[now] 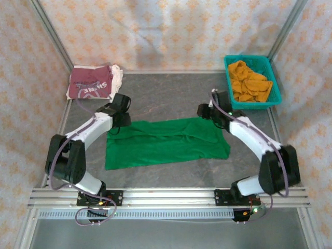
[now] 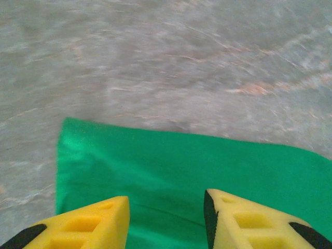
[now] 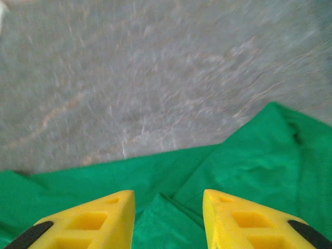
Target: Fold and stack the t-shirts
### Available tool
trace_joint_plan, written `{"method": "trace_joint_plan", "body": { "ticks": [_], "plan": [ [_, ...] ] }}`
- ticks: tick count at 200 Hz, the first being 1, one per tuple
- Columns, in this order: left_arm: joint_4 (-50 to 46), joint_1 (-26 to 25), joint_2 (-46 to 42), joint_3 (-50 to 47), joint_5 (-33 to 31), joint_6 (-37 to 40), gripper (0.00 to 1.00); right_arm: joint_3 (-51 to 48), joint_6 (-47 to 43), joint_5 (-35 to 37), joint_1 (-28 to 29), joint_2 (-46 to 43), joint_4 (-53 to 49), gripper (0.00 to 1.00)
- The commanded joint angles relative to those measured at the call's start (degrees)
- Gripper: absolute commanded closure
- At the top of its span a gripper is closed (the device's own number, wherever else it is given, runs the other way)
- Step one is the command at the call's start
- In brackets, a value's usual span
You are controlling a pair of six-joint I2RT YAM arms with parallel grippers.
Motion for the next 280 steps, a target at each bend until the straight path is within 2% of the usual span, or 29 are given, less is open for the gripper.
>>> {"method": "trace_joint_plan", "body": {
  "ticks": [1, 54, 102, 116, 132, 161, 203, 280],
  "plan": [
    [-1.54, -3.13, 3.47, 3.16, 0.33, 5.05, 0.58, 4.68, -1.09, 1.55, 1.16, 6.56, -10.17, 0.59],
    [-0.78, -4.89, 6.40, 3.11, -0.39, 4.07, 0.58, 12.48, 0.75, 1.25, 3.86, 18.98, -13.26, 0.55],
    [-0.88, -4.99, 7.22, 2.34, -2.24, 3.70, 0.58, 17.79, 3.15, 3.28, 5.85, 25.52, -14.40, 0.54],
    [-0.70, -4.99, 7.19, 1.95, -2.42, 3.64, 0.58, 18.14, 3.56, 4.69, 6.13, 26.44, -14.45, 0.58],
    [-0.60, -4.94, 7.13, 1.62, -2.72, 3.62, 0.58, 18.54, 3.60, 4.68, 6.31, 26.86, -14.95, 0.70],
    [-0.69, -4.99, 7.44, 1.34, -3.99, 3.46, 0.58, 18.57, 3.52, 5.62, 6.85, 25.62, -15.81, 0.84],
    [0.18, -4.98, 7.45, 0.81, -4.60, 2.53, 0.58, 17.94, 4.11, 6.91, 8.06, 22.03, -16.97, 1.00],
    [-0.63, -4.86, 4.20, -0.84, -7.75, 0.70, 0.58, 11.42, 9.34, 12.60, 11.84, 14.43, -21.10, 1.00]
  ]
}}
